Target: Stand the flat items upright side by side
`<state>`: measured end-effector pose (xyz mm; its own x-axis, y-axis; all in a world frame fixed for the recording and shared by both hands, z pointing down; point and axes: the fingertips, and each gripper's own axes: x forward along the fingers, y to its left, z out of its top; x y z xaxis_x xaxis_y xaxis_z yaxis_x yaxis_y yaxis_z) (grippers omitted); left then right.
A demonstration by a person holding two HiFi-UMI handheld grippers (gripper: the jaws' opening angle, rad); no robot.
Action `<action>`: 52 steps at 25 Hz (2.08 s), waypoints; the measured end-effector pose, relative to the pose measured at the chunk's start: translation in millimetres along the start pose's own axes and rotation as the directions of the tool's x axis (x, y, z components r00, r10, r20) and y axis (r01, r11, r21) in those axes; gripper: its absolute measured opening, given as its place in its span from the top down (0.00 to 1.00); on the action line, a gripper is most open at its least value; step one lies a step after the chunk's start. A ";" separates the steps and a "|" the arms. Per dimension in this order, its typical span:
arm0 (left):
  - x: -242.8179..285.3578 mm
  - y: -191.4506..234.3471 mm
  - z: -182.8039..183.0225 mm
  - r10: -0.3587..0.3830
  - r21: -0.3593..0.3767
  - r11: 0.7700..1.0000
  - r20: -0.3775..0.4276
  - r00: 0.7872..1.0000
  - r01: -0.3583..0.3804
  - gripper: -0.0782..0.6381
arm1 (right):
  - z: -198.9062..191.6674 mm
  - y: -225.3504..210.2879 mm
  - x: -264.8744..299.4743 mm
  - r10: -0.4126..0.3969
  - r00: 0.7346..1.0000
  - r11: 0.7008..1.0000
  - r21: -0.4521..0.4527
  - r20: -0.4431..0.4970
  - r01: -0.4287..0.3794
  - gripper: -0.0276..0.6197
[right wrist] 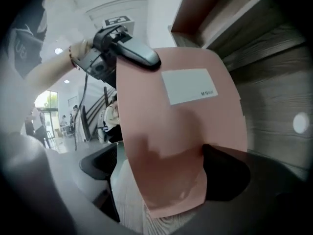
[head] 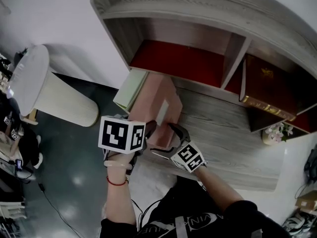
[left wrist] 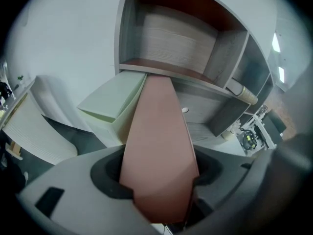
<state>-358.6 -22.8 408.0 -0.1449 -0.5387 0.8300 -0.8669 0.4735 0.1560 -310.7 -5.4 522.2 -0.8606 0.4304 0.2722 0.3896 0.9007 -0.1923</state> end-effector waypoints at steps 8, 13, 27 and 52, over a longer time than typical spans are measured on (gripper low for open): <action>-1.1 -1.1 19.8 0.032 0.023 0.999 0.119 0.992 -0.034 0.45 | 3.3 -16.9 16.5 -0.036 0.999 0.999 0.008 0.002 0.036 0.20; -7.0 -10.7 26.1 -0.021 0.072 0.997 0.274 0.961 0.001 0.40 | 3.5 -22.5 25.1 -0.013 1.000 1.000 0.007 -0.008 0.013 0.21; -38.8 13.0 7.7 0.067 -0.052 0.998 0.579 0.812 -0.046 0.40 | 12.3 -44.6 40.2 -0.033 0.999 0.999 0.022 0.018 0.033 0.21; -24.4 6.5 -10.5 0.099 -0.135 0.991 0.653 0.751 -0.013 0.74 | 20.3 -83.5 39.4 -0.050 0.998 0.998 0.029 0.025 0.049 0.22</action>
<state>-355.7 0.8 394.4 -0.5061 -0.8127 0.2888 -0.7927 0.5702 0.2157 -383.8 -64.9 529.9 -0.8869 0.3833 0.2578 0.3372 0.9187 -0.2057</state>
